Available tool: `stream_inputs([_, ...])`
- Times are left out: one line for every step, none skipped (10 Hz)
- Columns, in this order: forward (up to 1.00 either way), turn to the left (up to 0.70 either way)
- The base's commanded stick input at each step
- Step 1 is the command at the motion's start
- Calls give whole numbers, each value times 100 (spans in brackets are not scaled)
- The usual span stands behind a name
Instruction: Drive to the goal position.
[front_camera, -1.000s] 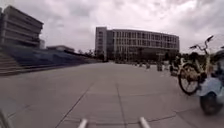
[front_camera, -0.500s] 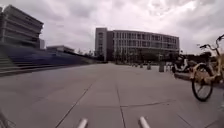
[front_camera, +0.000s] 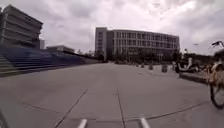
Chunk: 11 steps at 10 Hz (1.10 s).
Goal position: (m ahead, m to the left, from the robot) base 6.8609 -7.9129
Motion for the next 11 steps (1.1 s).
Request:
stream_inputs([70,-8])
stream_inputs([70,-35])
stream_inputs([70,-35])
stream_inputs([70,-35])
stream_inputs([70,-35])
stream_inputs([70,-35])
stream_inputs([70,-19])
stream_inputs([70,0])
stream_inputs([70,0])
stream_inputs([70,0])
stream_inputs([70,0])
